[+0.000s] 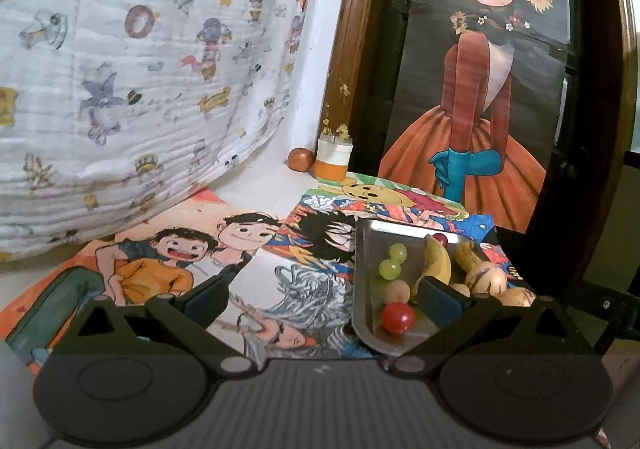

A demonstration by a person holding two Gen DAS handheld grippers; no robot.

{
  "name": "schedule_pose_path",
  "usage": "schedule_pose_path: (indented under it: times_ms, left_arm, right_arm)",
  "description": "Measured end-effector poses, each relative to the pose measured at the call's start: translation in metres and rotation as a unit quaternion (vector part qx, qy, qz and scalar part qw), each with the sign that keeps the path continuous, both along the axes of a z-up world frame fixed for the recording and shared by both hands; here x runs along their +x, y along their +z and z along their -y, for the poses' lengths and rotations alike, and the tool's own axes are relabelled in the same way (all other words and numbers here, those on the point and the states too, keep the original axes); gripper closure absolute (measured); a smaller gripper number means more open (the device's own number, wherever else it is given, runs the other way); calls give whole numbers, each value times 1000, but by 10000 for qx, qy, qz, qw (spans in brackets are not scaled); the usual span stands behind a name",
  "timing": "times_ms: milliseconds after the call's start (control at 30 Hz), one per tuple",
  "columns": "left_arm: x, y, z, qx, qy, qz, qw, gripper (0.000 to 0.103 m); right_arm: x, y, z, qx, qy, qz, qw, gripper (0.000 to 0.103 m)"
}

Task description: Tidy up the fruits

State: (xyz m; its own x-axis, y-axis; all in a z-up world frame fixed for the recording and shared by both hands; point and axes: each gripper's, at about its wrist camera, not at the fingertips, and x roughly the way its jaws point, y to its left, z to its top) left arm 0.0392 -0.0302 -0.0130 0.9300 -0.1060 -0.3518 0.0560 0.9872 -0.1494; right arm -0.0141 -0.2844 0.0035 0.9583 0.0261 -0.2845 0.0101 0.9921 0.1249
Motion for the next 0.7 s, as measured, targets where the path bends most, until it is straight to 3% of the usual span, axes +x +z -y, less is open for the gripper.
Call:
schedule_pose_path:
  times_ms: [700]
  left_arm:
    - [-32,-13,-7,-61,29,42,10000,0]
  right_arm:
    - [-32,-8,-10,-136,21,373,9992,1]
